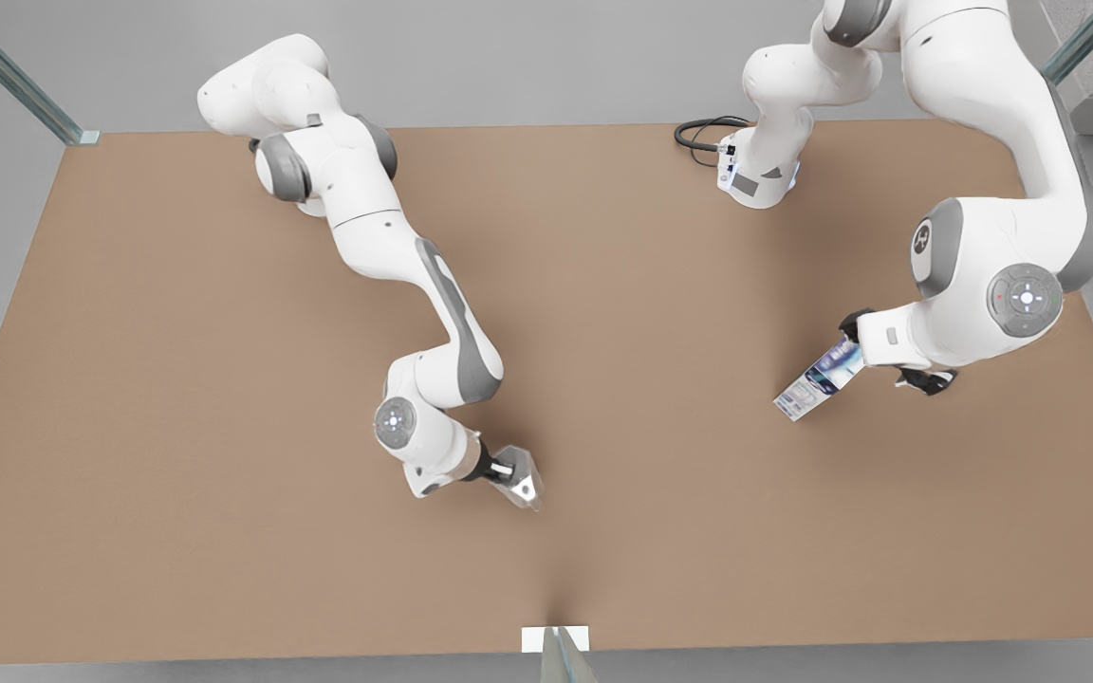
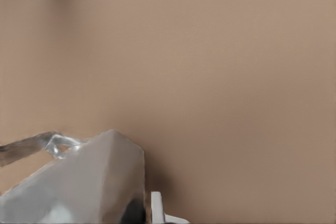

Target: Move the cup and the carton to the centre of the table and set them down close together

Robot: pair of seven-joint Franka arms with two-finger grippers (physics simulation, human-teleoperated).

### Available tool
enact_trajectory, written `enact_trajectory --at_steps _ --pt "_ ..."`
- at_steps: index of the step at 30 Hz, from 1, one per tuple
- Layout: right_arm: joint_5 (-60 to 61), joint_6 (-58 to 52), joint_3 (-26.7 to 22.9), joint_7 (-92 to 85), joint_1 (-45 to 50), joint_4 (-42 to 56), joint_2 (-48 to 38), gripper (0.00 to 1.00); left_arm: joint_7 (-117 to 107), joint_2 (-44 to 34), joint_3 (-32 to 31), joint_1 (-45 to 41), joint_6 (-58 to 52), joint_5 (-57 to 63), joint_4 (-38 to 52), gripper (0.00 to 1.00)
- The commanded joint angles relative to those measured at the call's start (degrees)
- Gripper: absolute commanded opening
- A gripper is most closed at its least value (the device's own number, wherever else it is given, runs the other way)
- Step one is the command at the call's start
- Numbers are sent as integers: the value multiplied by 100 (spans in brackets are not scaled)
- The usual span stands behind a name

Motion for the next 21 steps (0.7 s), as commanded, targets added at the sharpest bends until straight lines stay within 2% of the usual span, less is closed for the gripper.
enact_trajectory --at_steps 1,3,4,17,21 --pt "17 12 -1 -10 1 0 8 100 0 -118 -27 -57 30 3 -104 100" --pt "17 12 -1 -18 1 0 17 100 53 -180 -221 22 179 -23 -253 100" --pt "17 12 -1 -18 1 0 17 100 88 -364 -221 180 645 -14 -693 100" --pt "34 -14 26 -1 88 -9 -27 100 114 -312 -186 347 777 56 -1528 100" --pt "34 -6 61 -18 88 -35 -124 100 246 -303 -177 584 1322 196 -1888 100"
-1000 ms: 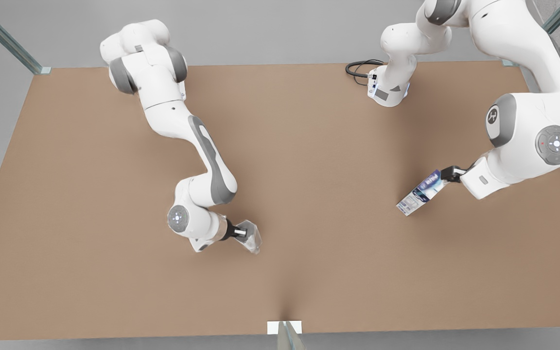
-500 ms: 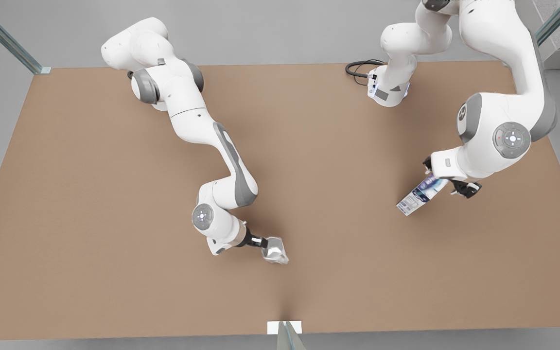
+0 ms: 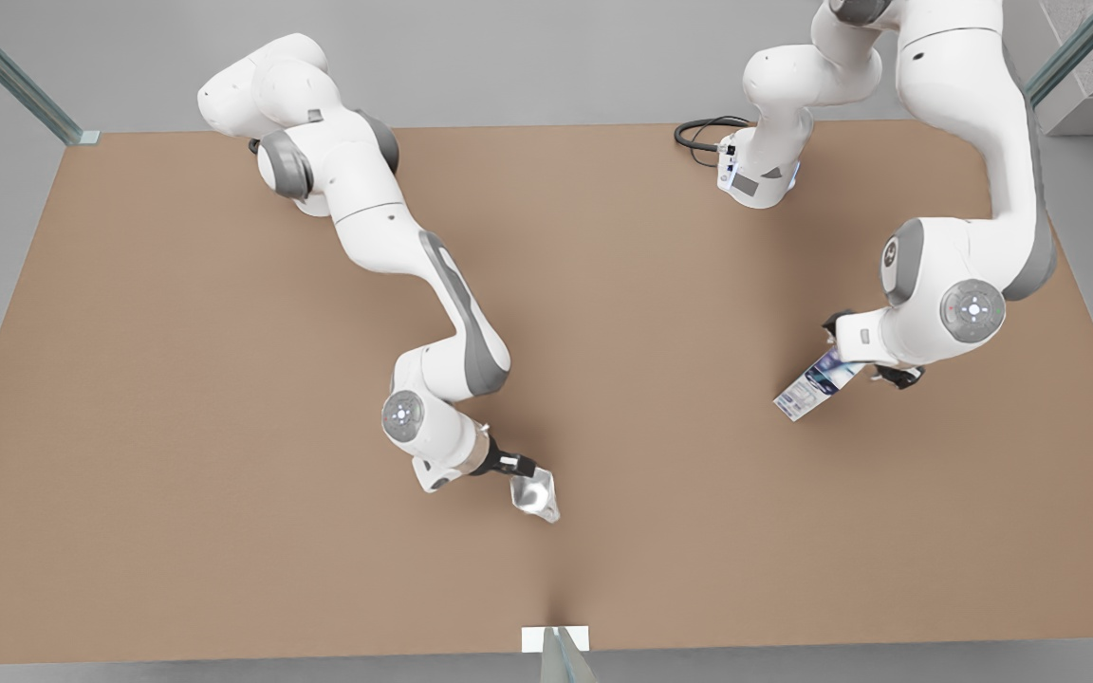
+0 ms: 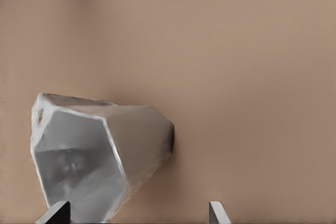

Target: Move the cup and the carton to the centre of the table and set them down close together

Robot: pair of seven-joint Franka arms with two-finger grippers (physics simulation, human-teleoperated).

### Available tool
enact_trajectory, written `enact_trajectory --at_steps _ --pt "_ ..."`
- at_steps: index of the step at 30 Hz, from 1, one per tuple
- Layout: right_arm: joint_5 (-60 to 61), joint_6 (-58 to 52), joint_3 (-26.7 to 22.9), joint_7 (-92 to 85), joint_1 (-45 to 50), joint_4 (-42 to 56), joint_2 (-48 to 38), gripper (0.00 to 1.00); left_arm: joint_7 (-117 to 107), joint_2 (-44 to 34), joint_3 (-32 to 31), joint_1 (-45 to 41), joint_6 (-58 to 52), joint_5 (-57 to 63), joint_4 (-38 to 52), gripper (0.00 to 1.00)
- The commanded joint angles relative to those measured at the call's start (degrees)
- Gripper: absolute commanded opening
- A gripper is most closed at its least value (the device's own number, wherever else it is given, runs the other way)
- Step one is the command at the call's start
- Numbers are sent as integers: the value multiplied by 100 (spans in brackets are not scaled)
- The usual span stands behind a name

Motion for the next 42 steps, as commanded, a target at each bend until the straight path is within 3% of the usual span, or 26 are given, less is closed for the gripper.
enact_trajectory --at_steps 1,3,6,7,9,11,12,13,15,17,31,34,36,42 --pt "-9 0 -8 -4 1 -28 -103 100 0 -8 0 21 74 77 -78 100" --pt "-53 18 54 -21 194 -721 -454 100 0 -52 0 91 382 85 -350 100" --pt "-194 -97 54 -4 686 -2778 -2107 100 0 -122 0 91 496 103 -570 100" --pt "-598 -719 10 -13 607 -2955 -2625 100 0 -122 0 82 505 103 -588 100" --pt "-2734 -2583 -8 -1040 54 -2603 -3426 100 0 -122 0 91 558 103 -632 100" --pt "-4017 -2804 -8 -1884 -307 -2603 -3909 100 0 -87 0 82 628 121 -632 100" --pt "-4474 -2786 298 -2157 -780 -2603 -4137 100 0 -87 0 91 628 129 -632 100" --pt "-5265 -2768 1581 -2113 -1923 -2621 -4366 100 0 -69 0 109 803 199 -693 100" --pt "-5353 -2760 2382 -2078 -2820 -2691 -4533 100 0 -69 0 161 918 261 -825 100" --pt "-5485 -2760 2699 -2052 -3322 -2849 -4771 100 0 -69 -9 205 1015 270 -948 100" --pt "-5687 -2777 2752 -1577 -3445 -2647 -4850 100 -9 -26 -9 162 1753 279 -1651 99" --pt "-5696 -2768 2752 -1577 -3445 -2656 -4841 100 -9 -34 -18 162 1744 279 -1651 89" --pt "-5696 -2760 2752 -1577 -3445 -2656 -4841 100 -9 -52 -18 153 1735 279 -1651 72" --pt "-5643 -2751 2743 -1577 -3454 -2647 -4841 100 -9 -69 -18 153 1683 279 -1643 73"
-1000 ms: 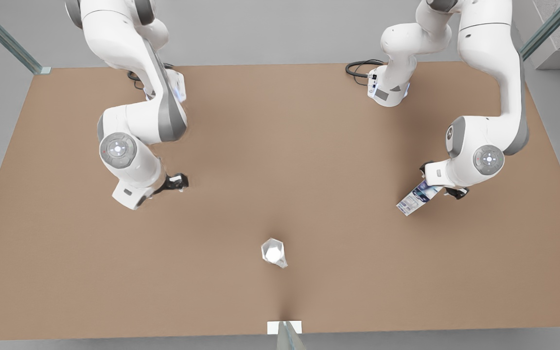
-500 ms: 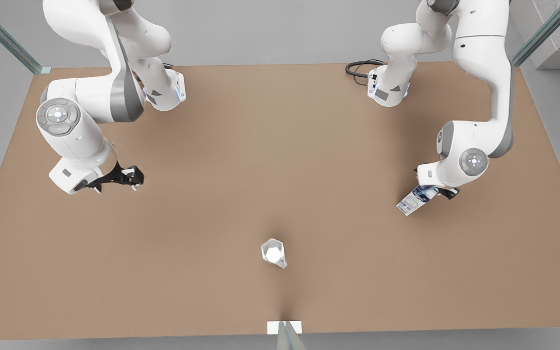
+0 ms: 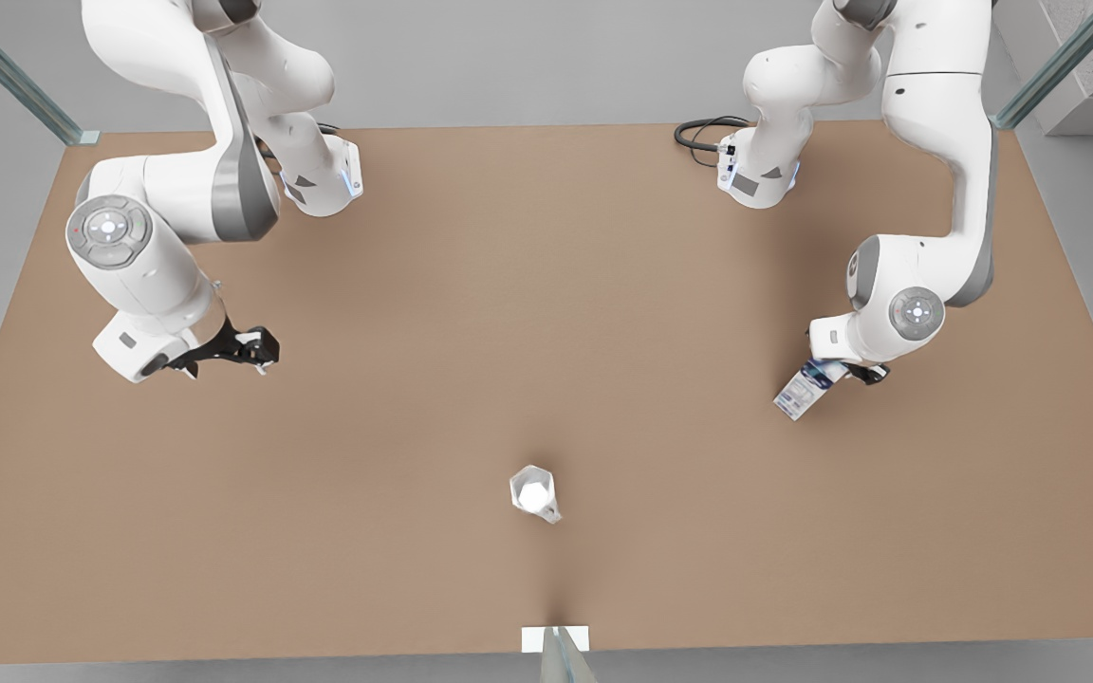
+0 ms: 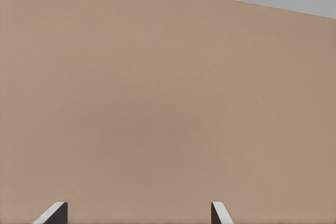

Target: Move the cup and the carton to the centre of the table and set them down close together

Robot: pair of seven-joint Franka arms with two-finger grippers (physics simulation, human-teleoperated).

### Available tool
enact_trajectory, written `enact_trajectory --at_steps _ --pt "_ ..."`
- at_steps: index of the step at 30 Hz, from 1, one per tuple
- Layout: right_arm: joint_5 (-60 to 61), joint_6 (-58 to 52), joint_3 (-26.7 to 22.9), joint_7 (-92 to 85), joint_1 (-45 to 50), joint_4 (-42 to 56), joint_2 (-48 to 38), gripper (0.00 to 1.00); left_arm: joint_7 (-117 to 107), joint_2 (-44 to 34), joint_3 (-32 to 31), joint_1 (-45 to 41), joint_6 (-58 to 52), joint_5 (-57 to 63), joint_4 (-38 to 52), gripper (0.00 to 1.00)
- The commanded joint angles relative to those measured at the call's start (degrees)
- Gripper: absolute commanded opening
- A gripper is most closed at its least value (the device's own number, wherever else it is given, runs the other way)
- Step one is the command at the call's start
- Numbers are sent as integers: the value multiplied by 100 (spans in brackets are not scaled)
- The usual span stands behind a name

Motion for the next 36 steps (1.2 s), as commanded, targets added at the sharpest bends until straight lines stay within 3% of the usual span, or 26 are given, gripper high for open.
enact_trajectory --at_steps 1,17,22,28,36 --pt "4 0 4 0 8 0 8 100 2 -5 0 -7 -12 -26 0 69" --pt "56 61 -5 0 -1 0 87 100 81 -559 -185 -24 -399 -43 44 68" --pt "56 44 -5 0 -18 0 87 100 380 -761 -1257 11 -856 -87 607 69" --pt "56 53 -5 0 -18 0 96 100 1400 -462 -1995 -51 -759 -482 940 69" --pt "56 53 -5 0 -27 0 104 100 1329 478 -2040 -1659 -469 -1107 1854 69"
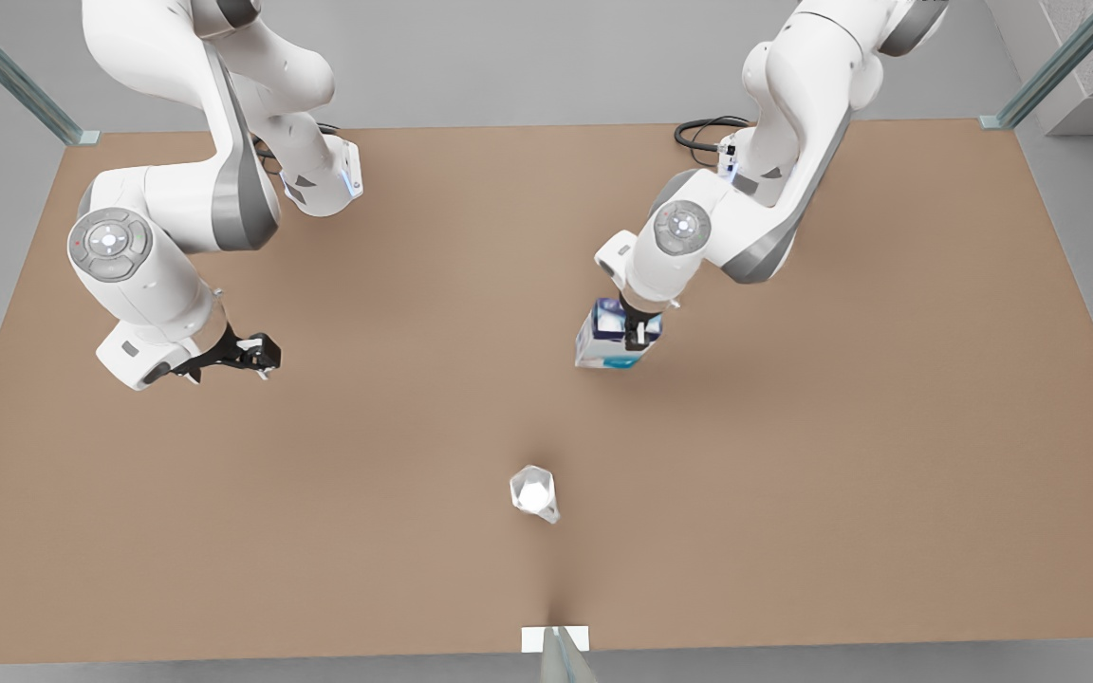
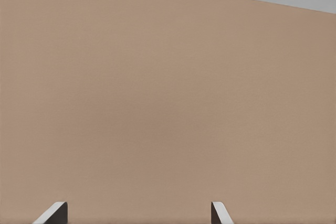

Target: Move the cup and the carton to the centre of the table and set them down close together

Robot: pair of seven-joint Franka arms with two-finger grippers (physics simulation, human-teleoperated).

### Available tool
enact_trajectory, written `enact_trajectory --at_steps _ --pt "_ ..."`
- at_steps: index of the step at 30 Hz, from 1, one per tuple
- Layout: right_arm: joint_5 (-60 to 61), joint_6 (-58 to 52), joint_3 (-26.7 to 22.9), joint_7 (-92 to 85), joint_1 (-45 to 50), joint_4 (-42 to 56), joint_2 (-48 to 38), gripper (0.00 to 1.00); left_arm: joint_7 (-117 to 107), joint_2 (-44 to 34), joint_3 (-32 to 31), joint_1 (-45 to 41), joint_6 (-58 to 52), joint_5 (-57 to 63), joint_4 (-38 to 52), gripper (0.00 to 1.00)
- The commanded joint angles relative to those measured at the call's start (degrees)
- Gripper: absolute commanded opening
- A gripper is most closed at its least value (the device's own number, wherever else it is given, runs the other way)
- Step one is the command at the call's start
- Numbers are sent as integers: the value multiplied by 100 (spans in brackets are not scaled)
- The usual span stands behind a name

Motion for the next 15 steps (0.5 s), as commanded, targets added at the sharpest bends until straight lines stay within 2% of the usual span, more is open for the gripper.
enact_trajectory --at_steps 1,6,9,11,13,15 --pt "0 0 0 0 0 0 0 100 -12 56 4 -53 -2 -238 57 69" --pt "0 -35 0 0 -9 0 -9 100 -328 592 21 -642 -2 -344 488 69" --pt "0 -35 0 0 -9 0 -9 100 -452 961 759 -1407 -11 -353 945 70" --pt "0 -26 0 0 -9 0 0 100 -399 1120 1629 -2066 -11 -361 1129 70" --pt "0 -18 0 0 0 0 0 100 -399 1243 2034 -2400 41 -361 1243 70" --pt "0 -18 0 0 0 0 0 100 -574 1287 2157 -2673 50 -537 1375 69"
